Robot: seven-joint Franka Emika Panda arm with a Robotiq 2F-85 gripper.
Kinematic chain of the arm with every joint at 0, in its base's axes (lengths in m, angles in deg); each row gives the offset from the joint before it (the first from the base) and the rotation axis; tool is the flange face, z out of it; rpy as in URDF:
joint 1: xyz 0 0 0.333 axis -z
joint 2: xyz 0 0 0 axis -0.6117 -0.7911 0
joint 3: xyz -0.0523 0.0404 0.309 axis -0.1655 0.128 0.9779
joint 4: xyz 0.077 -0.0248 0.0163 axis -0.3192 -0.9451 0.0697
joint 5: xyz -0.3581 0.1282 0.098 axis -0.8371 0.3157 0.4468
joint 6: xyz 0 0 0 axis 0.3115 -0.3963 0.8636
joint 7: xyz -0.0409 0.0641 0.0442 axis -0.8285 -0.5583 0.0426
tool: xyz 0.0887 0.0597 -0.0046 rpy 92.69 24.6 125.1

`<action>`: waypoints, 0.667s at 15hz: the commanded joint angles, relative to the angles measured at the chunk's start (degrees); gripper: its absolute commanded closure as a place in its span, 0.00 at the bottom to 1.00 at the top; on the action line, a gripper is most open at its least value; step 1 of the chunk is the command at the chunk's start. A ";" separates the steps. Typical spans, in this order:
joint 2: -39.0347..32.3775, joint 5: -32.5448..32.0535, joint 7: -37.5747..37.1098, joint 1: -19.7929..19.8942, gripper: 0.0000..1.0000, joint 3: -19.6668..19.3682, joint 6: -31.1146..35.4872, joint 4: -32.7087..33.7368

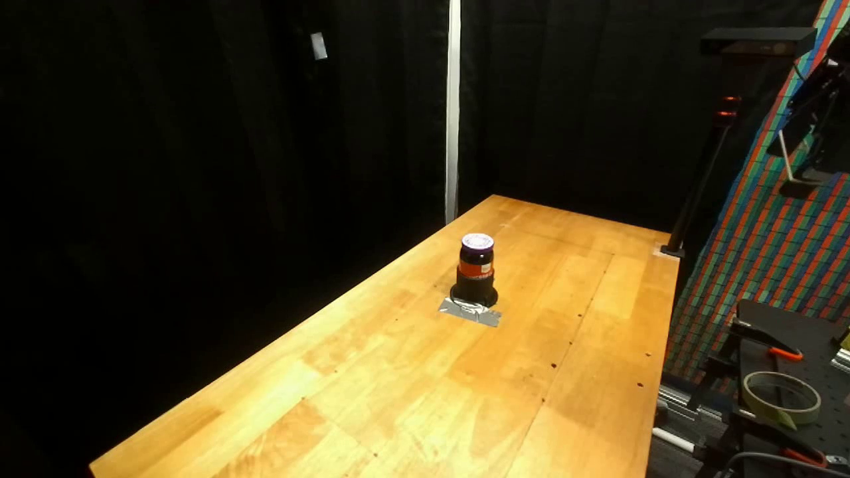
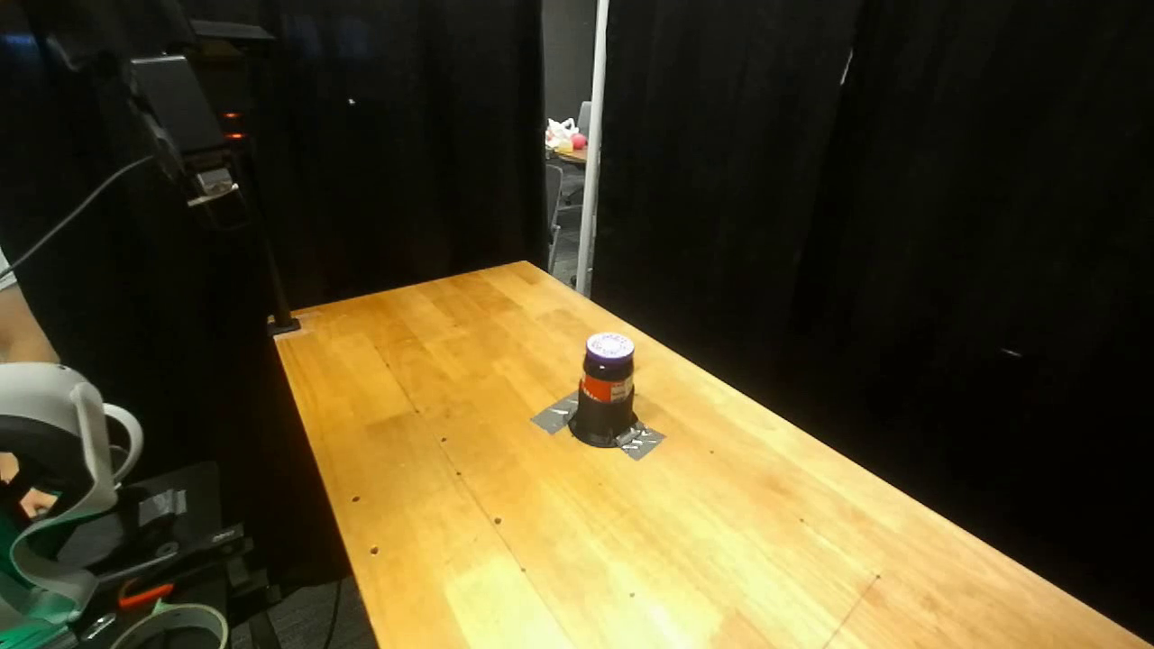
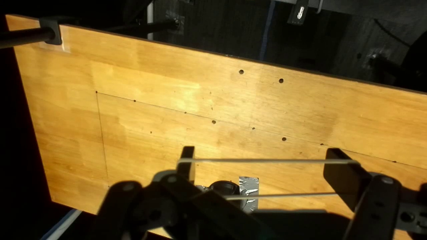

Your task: Put the rubber band on the jar.

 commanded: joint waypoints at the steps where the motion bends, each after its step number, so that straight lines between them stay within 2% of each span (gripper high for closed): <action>1: -0.26 -0.60 -0.55 -0.75 0.00 -0.61 -0.12 0.11; 3: -0.26 -0.60 -0.55 -0.75 0.00 -0.61 -0.12 0.11; 7: -13.39 -0.45 -1.77 1.46 0.00 0.99 1.38 8.17; 10: -22.02 0.61 -1.38 5.14 0.00 3.59 5.32 13.16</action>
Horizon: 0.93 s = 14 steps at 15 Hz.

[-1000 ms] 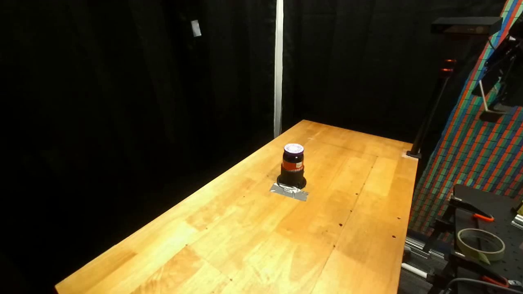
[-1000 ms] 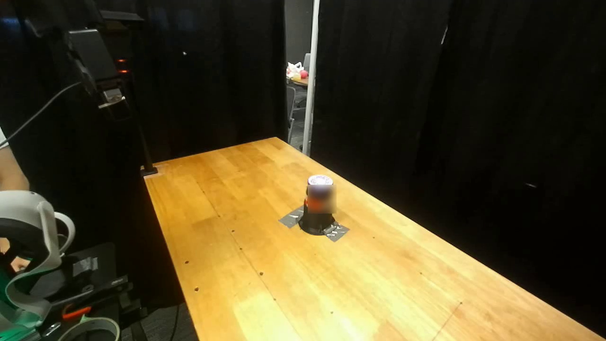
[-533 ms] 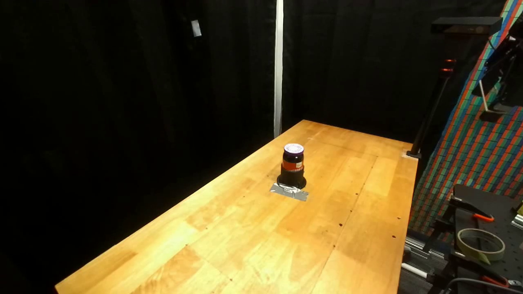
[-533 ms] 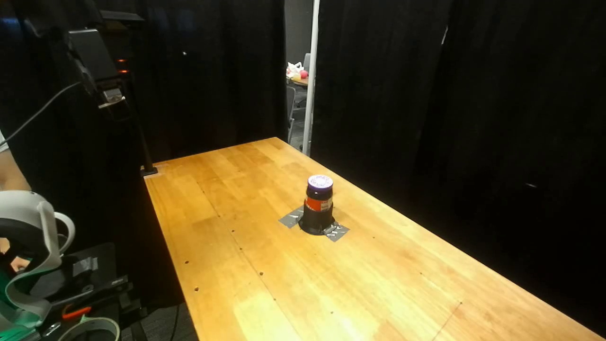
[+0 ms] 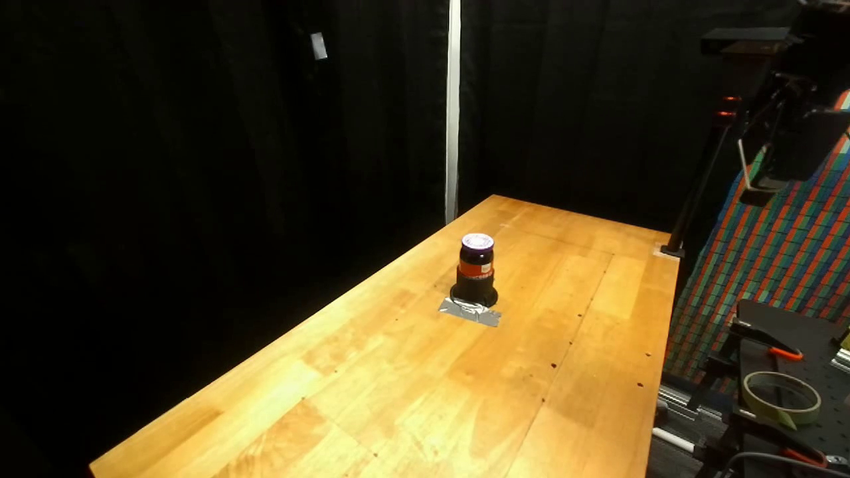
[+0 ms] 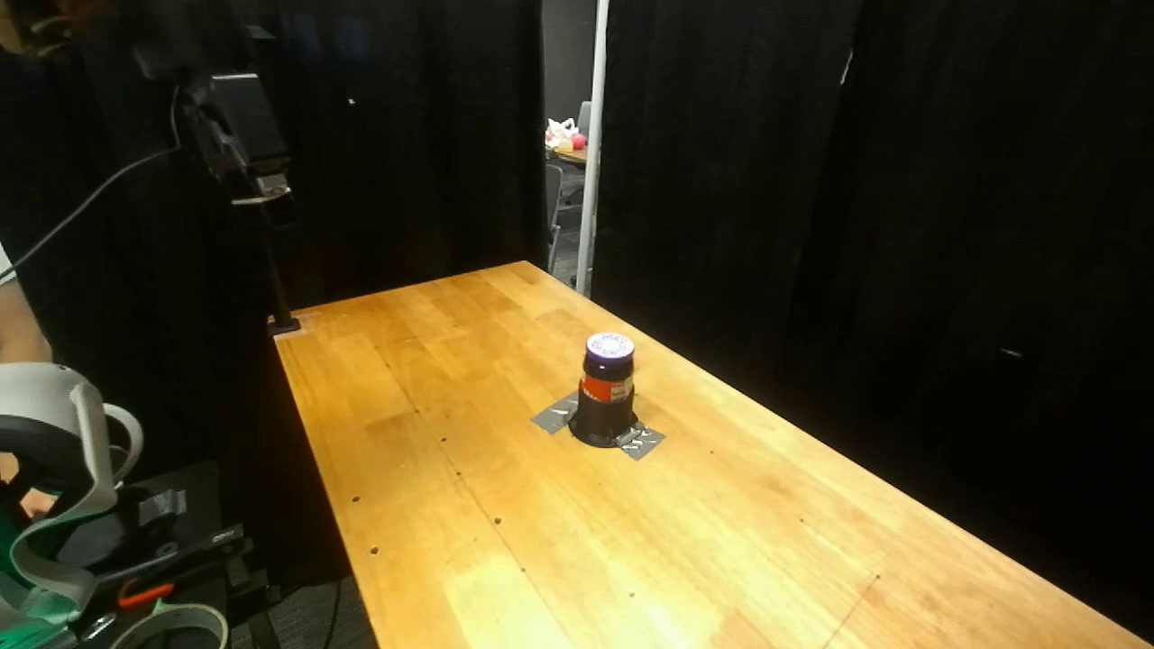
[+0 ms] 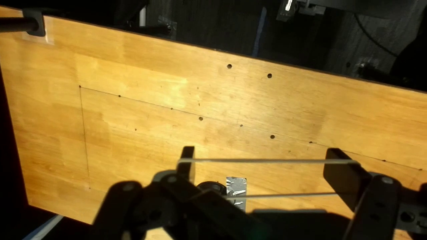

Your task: Put the rubber band on the jar.

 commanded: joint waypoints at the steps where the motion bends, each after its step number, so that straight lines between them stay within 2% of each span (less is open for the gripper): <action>1: -14.61 0.31 -1.69 4.97 0.00 2.97 5.56 8.98; 6: -32.13 -2.98 -7.62 10.83 0.00 5.35 19.12 17.43; 10: -46.95 -10.05 -12.68 13.09 0.00 5.12 24.07 26.95; 11: -50.46 -13.55 -14.12 8.20 0.00 -0.48 23.95 29.71; 14: -57.73 -18.18 -16.45 3.68 0.00 -6.86 23.07 36.87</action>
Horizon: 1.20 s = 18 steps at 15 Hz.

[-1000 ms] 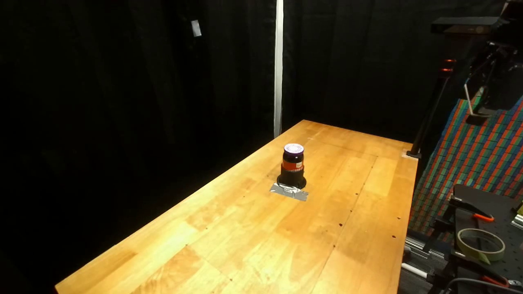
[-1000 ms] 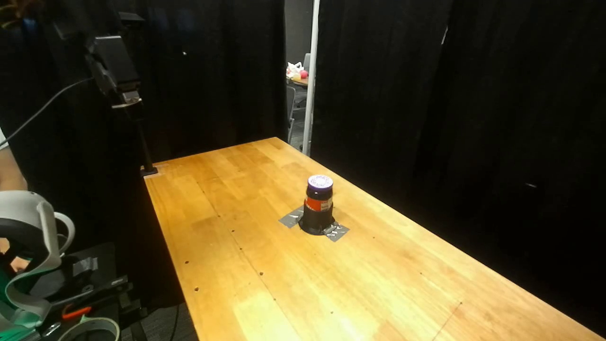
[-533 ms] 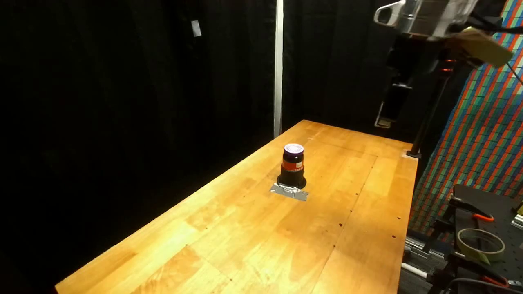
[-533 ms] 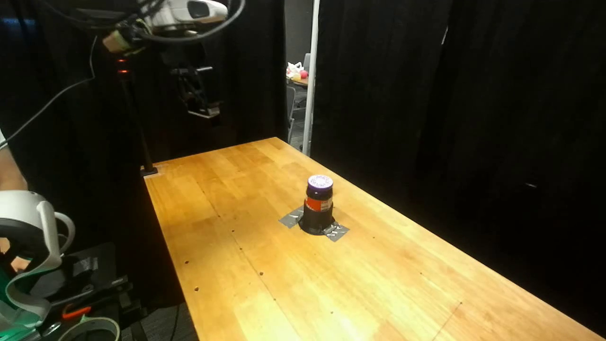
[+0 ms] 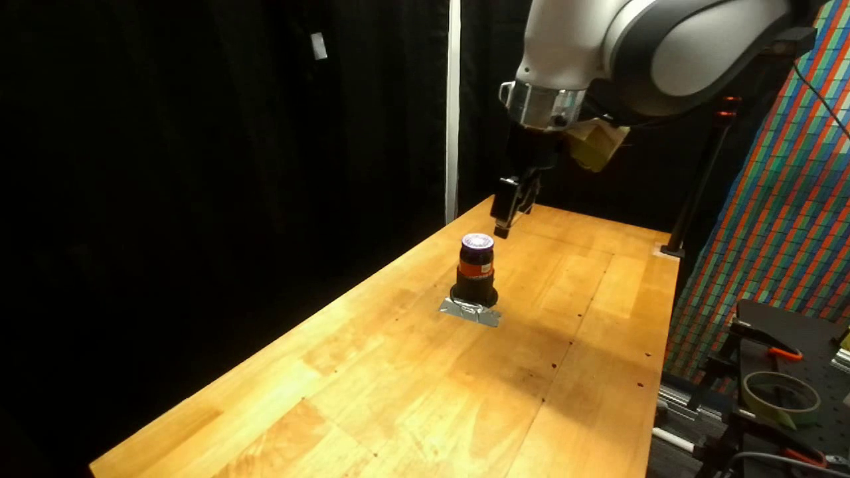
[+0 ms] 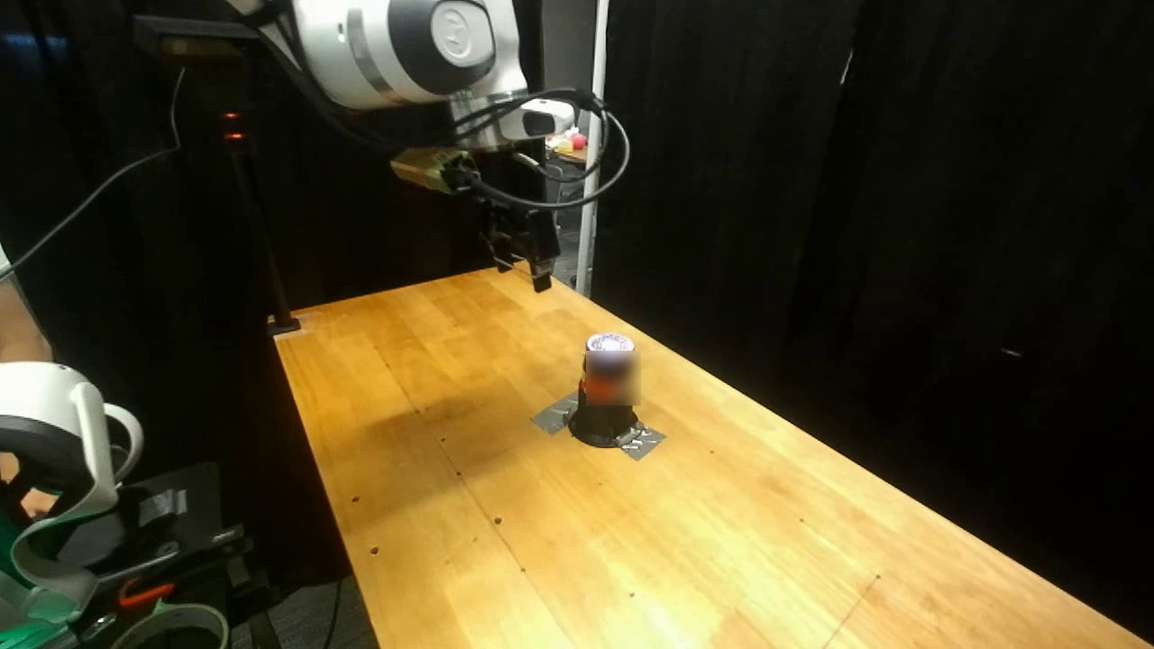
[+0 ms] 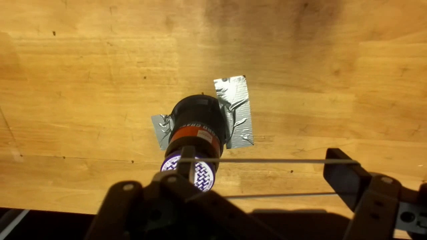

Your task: Put the rubber band on the jar.

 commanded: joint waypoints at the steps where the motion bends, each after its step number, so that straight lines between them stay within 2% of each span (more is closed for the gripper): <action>1: -10.25 -3.70 -3.41 -6.32 0.00 -7.92 -1.07 11.30; 5: -17.19 -2.28 -3.74 -10.57 0.00 -14.04 -1.67 19.21; 10: -22.79 -2.09 -3.48 -13.04 0.00 -18.72 -3.96 25.71; 18: -27.75 0.14 -2.76 -13.04 0.00 -20.76 -6.09 29.25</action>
